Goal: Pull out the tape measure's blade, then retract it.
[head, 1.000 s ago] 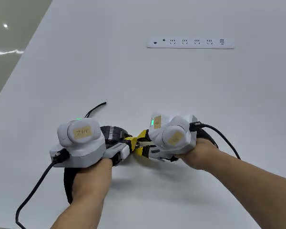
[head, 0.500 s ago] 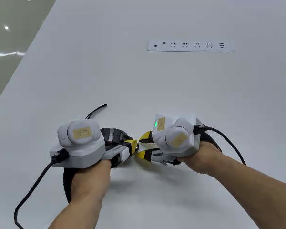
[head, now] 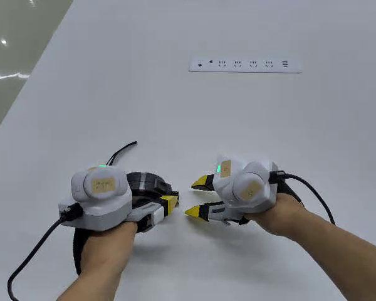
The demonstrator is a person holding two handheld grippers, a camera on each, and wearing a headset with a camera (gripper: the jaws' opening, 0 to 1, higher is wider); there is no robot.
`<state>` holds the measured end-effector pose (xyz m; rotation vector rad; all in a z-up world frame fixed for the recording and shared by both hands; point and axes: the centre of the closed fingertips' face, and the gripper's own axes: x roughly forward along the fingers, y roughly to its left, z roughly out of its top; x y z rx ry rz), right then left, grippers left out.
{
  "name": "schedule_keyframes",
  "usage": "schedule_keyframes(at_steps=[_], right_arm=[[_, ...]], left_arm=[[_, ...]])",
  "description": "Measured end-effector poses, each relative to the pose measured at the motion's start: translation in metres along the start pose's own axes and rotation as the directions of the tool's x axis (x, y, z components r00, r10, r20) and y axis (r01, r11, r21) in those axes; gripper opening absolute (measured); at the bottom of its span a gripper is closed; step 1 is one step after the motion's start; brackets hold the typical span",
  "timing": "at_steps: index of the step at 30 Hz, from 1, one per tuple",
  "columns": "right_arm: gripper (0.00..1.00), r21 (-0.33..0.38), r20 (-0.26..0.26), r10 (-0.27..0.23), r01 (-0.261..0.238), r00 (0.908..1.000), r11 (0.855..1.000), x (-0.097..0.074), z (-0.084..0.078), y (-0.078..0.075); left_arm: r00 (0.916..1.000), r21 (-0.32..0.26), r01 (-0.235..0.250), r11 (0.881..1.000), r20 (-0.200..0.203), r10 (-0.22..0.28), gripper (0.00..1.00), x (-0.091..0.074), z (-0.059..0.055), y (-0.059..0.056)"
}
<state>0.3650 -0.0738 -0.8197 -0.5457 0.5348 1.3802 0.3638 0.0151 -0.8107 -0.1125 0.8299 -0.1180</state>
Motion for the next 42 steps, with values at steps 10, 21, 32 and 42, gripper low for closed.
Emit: schedule_keyframes(at_steps=[10,21,32,42], right_arm=[[0.33,0.034,0.002,-0.050,0.050,0.9988,0.998,-0.022,-0.015,-0.006],[0.37,0.093,-0.006,-0.110,0.110,0.9939,0.990,-0.053,-0.041,-0.008],[0.42,0.157,0.026,-0.175,0.169,0.9842,0.973,-0.087,-0.059,0.000],[0.52,0.242,0.052,-0.239,0.220,0.9697,0.945,-0.119,-0.081,0.008]], left_arm=[[0.9995,0.048,0.029,0.998,0.009,-0.029,0.70,-0.005,-0.002,0.008],[0.9876,0.159,0.148,0.976,0.030,-0.154,0.72,-0.014,-0.006,0.003],[0.9583,0.289,0.254,0.923,0.054,-0.280,0.73,-0.026,-0.008,0.001],[0.9179,0.365,0.353,0.862,0.044,-0.394,0.81,-0.038,-0.016,-0.001]])
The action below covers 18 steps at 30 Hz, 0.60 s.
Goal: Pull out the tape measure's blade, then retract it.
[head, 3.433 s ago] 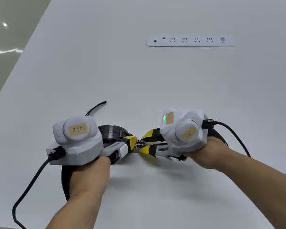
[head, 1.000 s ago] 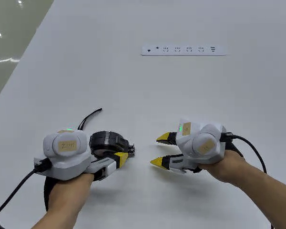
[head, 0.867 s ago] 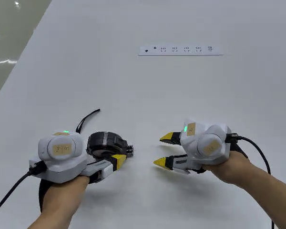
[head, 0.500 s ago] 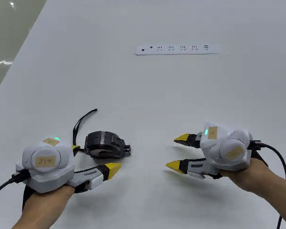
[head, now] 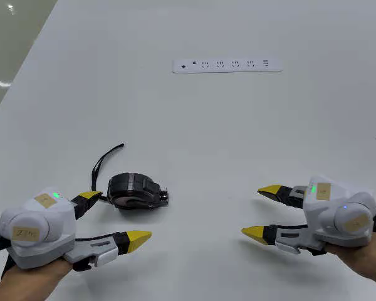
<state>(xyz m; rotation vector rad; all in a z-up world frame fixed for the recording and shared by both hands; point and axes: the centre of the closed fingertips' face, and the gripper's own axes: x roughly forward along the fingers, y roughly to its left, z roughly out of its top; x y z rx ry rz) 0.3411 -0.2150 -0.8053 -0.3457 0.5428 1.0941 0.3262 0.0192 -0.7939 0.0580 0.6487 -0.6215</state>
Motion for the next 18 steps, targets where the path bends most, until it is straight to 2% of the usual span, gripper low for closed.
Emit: schedule_keyframes(at_steps=[3,7,10,18], right_arm=[[0.57,0.017,-0.005,-0.015,0.015,0.9999,1.000,-0.009,-0.009,-0.001],[0.61,0.068,0.016,-0.033,0.032,0.9993,0.997,-0.020,-0.018,-0.001],[0.69,0.096,0.055,-0.049,0.043,0.9973,0.994,-0.027,-0.016,-0.002],[0.78,0.086,0.062,-0.068,0.063,0.9957,0.994,-0.035,-0.019,-0.001]], left_arm=[[0.9993,0.015,0.017,1.000,0.034,-0.018,0.85,-0.005,0.003,-0.001],[0.9972,0.049,0.031,0.998,0.066,-0.034,0.90,-0.012,0.003,-0.003],[0.9960,0.061,0.041,0.997,0.077,-0.045,0.91,-0.015,0.002,-0.005],[0.9948,0.076,0.053,0.996,0.083,-0.059,0.95,-0.020,-0.006,-0.008]])
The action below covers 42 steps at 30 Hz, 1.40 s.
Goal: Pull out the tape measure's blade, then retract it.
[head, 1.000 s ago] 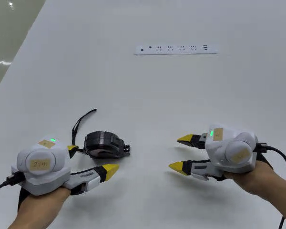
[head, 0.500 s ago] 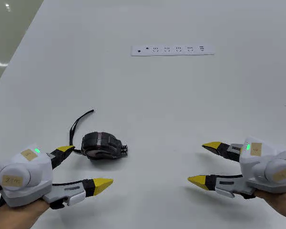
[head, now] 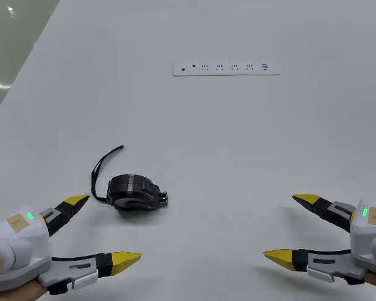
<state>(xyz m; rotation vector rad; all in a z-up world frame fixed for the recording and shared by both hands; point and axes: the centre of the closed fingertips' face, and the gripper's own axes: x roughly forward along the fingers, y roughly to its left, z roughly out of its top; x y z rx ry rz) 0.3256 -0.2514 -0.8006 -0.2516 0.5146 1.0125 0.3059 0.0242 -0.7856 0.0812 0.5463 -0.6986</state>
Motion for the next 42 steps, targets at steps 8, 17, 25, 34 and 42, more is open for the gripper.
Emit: schedule_keyframes(at_steps=[8,17,25,34,42], right_arm=[[0.87,-0.026,0.001,0.017,-0.017,0.9998,1.000,0.001,0.002,0.007],[0.97,-0.017,0.020,0.026,-0.026,0.9994,1.000,0.002,0.005,0.009],[1.00,-0.006,0.048,0.012,-0.012,0.9988,1.000,0.003,0.010,0.006],[1.00,-0.008,0.047,0.013,-0.012,0.9988,1.000,0.002,0.008,0.007],[1.00,-0.012,0.045,0.007,-0.006,0.9990,1.000,0.002,0.008,0.005]], left_arm=[[0.9998,0.007,-0.019,1.000,0.007,0.019,0.99,-0.002,0.000,0.002],[0.9991,-0.001,-0.006,1.000,0.041,0.006,1.00,0.003,0.007,0.000],[0.9991,0.017,0.002,1.000,0.042,-0.003,1.00,0.006,0.008,-0.002],[0.9991,0.029,0.009,1.000,0.042,-0.010,1.00,0.006,0.008,-0.003],[0.9988,0.037,0.013,0.999,0.047,-0.015,1.00,0.005,0.011,-0.003]])
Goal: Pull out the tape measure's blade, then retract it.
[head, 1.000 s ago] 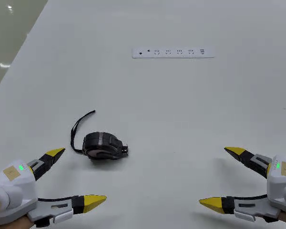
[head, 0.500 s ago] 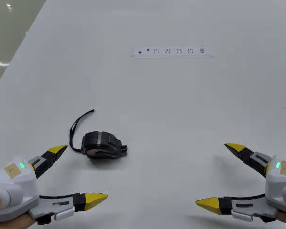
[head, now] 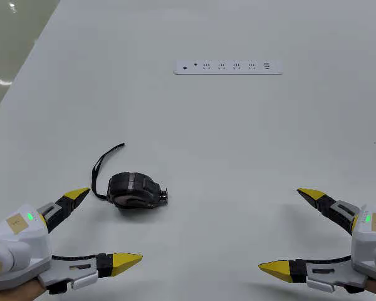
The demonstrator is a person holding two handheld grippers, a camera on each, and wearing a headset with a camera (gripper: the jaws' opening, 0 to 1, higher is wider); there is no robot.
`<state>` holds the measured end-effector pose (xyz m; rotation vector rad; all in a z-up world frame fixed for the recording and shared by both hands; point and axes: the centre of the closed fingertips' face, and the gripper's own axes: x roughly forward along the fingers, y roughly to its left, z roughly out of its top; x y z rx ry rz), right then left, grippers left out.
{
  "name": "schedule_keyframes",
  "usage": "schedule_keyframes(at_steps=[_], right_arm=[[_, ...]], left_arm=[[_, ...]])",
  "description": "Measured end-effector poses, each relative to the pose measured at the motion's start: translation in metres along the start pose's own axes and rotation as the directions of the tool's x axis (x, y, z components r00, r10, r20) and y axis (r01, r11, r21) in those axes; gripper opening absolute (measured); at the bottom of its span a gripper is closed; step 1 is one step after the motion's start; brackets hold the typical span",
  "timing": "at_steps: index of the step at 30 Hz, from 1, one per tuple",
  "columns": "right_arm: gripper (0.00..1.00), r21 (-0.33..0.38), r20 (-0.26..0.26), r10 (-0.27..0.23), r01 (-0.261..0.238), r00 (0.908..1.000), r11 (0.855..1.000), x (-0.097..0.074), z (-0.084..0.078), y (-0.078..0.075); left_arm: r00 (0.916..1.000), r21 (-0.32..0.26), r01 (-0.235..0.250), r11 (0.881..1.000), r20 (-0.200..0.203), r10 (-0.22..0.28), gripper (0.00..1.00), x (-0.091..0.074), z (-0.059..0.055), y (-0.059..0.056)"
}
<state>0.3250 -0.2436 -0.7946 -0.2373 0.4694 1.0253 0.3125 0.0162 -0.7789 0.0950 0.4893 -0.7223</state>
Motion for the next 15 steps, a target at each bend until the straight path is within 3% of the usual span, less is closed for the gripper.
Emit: schedule_keyframes(at_steps=[15], right_arm=[[1.00,0.004,0.004,-0.006,0.006,1.0000,1.000,0.0000,0.0022,-0.0009]], left_arm=[[0.9999,0.010,0.002,1.000,0.010,-0.002,1.00,-0.0013,0.0031,0.0015]])
